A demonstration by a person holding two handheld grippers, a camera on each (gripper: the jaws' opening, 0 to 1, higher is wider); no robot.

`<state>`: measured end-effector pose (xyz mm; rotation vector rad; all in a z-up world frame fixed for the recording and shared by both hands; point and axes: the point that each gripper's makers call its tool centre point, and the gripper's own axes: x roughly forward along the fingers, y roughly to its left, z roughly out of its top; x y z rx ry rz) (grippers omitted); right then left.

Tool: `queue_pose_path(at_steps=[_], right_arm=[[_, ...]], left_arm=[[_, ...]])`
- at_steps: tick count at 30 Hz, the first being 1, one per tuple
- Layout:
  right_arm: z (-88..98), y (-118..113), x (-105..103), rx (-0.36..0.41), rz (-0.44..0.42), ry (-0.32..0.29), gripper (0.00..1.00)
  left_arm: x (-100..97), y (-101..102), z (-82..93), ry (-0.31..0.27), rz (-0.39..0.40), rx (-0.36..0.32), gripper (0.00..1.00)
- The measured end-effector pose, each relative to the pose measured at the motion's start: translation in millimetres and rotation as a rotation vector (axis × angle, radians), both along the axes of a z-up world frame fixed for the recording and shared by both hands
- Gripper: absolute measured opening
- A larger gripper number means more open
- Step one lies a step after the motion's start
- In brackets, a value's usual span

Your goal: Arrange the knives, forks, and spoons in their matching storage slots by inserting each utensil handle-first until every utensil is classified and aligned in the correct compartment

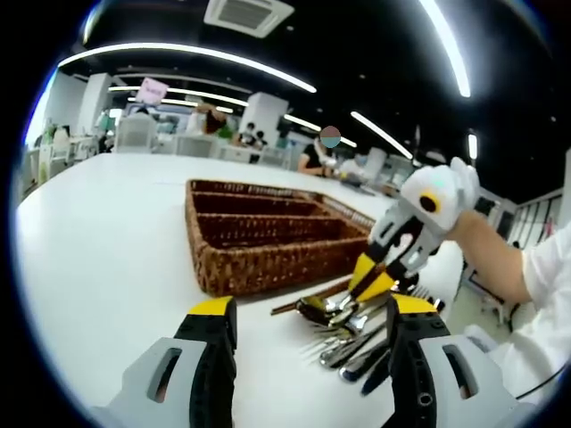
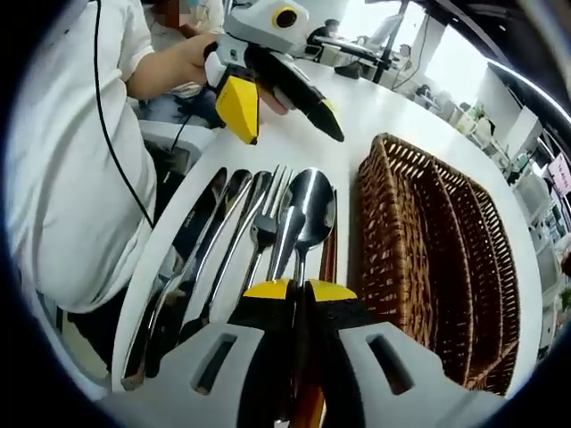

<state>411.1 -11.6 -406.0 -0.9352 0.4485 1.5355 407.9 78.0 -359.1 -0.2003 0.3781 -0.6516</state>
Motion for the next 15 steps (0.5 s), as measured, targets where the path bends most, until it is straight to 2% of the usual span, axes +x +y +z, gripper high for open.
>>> queue_pose_path(at_steps=[15], right_arm=[[-2.5,0.6,0.9,-0.064,0.001,0.018,0.05]], left_arm=[[-3.6,-4.4,0.0,-0.005,-0.011,-0.009,0.69]])
